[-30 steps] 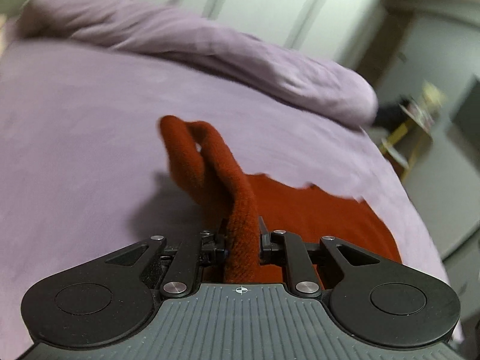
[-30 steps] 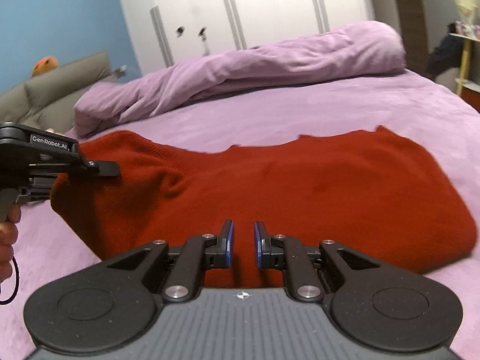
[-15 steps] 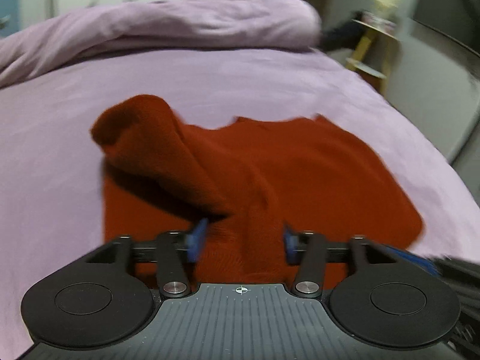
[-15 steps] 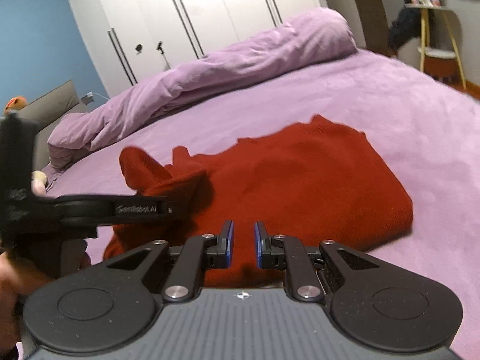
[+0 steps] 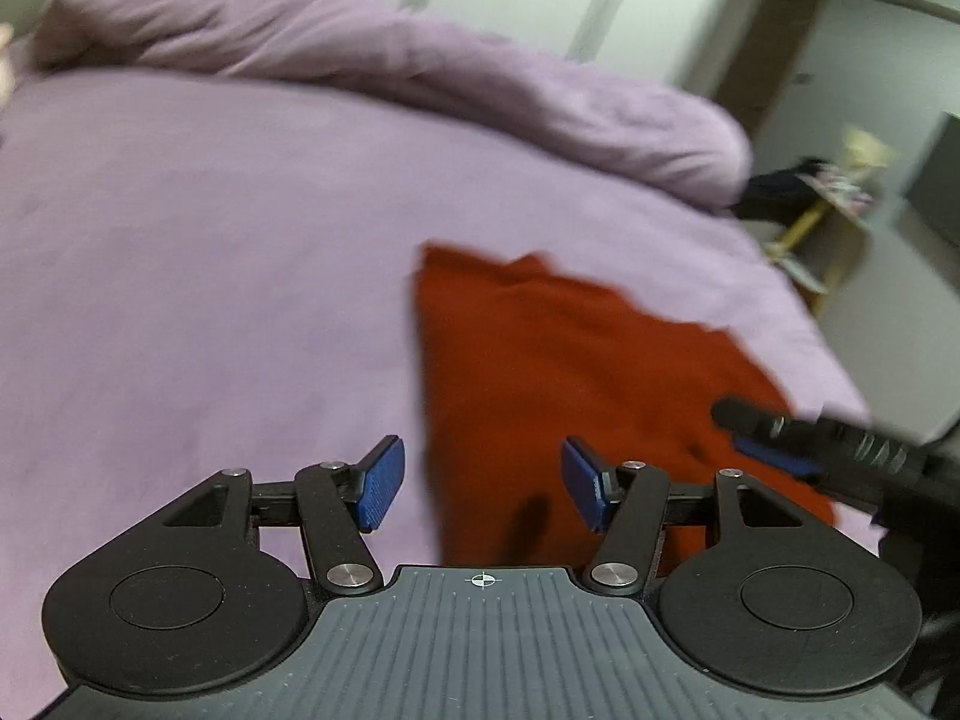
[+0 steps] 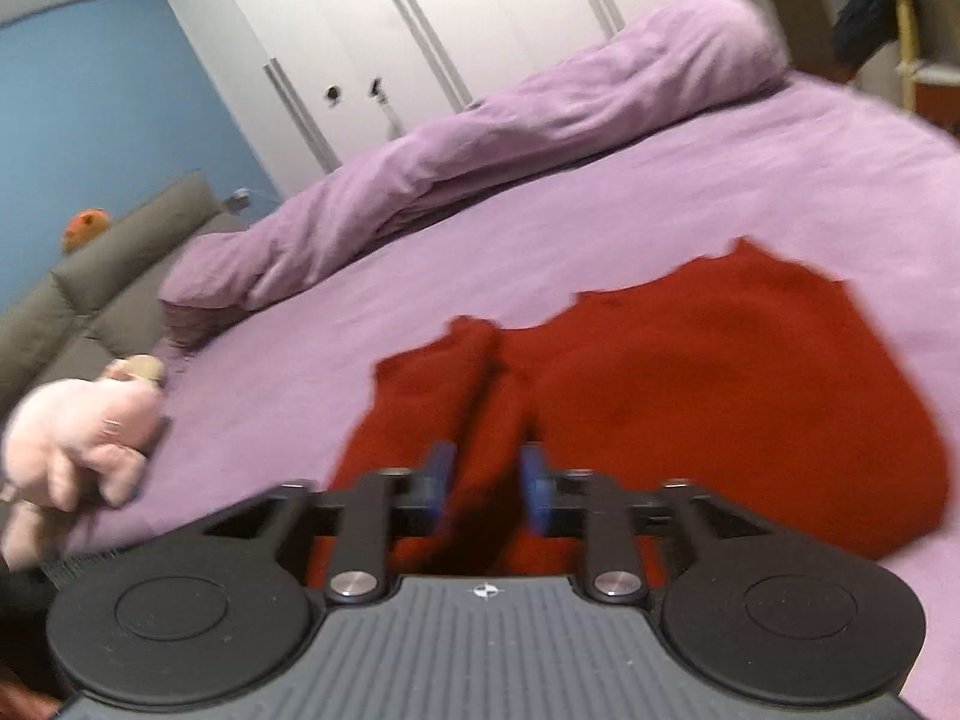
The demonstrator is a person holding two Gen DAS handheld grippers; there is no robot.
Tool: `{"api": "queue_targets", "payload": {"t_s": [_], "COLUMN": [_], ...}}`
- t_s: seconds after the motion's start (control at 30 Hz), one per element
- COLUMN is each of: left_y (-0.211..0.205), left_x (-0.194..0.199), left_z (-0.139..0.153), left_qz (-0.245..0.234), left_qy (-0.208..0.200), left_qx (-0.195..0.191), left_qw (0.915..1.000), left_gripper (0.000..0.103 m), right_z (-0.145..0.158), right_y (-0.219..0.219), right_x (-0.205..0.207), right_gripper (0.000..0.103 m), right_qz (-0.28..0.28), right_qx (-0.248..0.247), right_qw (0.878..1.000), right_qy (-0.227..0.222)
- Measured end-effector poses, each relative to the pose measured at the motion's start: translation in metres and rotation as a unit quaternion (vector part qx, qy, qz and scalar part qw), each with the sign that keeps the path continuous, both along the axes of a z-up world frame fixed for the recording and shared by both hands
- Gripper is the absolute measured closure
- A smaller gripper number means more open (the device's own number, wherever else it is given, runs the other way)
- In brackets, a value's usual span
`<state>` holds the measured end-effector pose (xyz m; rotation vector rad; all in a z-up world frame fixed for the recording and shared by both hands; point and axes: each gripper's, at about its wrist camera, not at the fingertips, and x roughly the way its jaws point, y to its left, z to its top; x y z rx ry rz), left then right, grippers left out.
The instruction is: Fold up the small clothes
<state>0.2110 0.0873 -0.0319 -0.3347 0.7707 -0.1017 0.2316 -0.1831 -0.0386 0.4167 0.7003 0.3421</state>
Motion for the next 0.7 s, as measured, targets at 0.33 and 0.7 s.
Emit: {"api": "queue_targets", "payload": {"t_s": [0.33,0.7], "left_y": [-0.021,-0.037], "left_x": [0.008,0.004], "left_z": [-0.029,-0.043], "left_qz": [-0.028,-0.049], "left_qy": [0.034,0.054], "left_qx": [-0.018,-0.020], "left_qw": [0.9988,0.9971], "left_gripper": [0.040,0.038], "right_z": [-0.027,-0.030], "right_y": [0.040,0.020], "right_x": [0.072,0.056], "right_gripper": [0.072,0.094], "right_qz": [0.031,0.022], "right_qx": [-0.007,-0.045], "right_qw": [0.996,0.998], "right_qy": [0.087,0.038]}}
